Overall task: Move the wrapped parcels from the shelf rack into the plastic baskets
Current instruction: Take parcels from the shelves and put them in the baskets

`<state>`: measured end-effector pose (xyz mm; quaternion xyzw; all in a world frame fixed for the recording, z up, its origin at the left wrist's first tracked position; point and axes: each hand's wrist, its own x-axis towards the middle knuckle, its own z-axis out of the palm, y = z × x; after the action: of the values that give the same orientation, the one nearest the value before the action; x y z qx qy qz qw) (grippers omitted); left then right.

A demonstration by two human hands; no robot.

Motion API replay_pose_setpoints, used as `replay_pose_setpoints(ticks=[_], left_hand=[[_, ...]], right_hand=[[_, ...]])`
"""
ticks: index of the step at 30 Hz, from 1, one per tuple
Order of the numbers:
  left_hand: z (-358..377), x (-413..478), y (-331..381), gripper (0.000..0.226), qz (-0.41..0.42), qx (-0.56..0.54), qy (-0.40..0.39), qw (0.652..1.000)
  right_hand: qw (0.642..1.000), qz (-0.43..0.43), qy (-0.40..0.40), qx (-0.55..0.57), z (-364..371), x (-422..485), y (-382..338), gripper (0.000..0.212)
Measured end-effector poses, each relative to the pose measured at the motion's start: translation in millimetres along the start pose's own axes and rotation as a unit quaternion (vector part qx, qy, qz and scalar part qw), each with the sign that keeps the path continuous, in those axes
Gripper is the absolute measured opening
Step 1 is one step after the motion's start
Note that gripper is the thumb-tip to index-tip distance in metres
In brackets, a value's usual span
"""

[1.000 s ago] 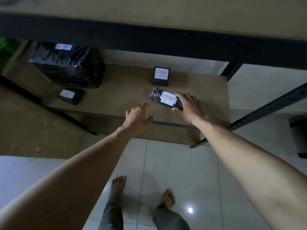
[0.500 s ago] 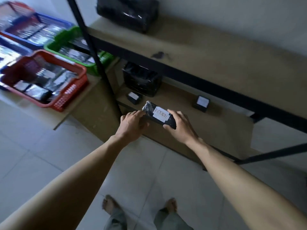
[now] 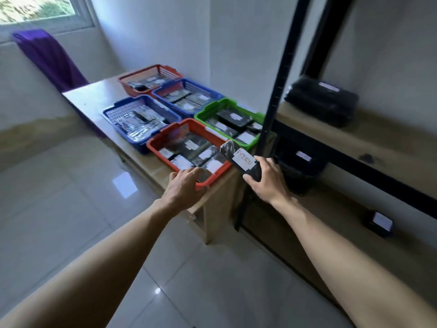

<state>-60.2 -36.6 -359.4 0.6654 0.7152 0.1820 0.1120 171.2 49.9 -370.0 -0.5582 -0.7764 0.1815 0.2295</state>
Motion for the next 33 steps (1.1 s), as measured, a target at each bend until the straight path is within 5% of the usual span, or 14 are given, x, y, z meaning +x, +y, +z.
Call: replay_pose_setpoints(ticks=[14,33], left_hand=[[-84,49,-191,0.053,-0.043,0.005,0.041,0.998],[-191,258,-438,0.052,-0.058,0.008,0.018,0.998]], right_hand=[[0.997,-0.062,-0.044,0.024,114,121,-141,0.071],[0.996,-0.023,-0.088,-0.001,271,371,-325,0.059]])
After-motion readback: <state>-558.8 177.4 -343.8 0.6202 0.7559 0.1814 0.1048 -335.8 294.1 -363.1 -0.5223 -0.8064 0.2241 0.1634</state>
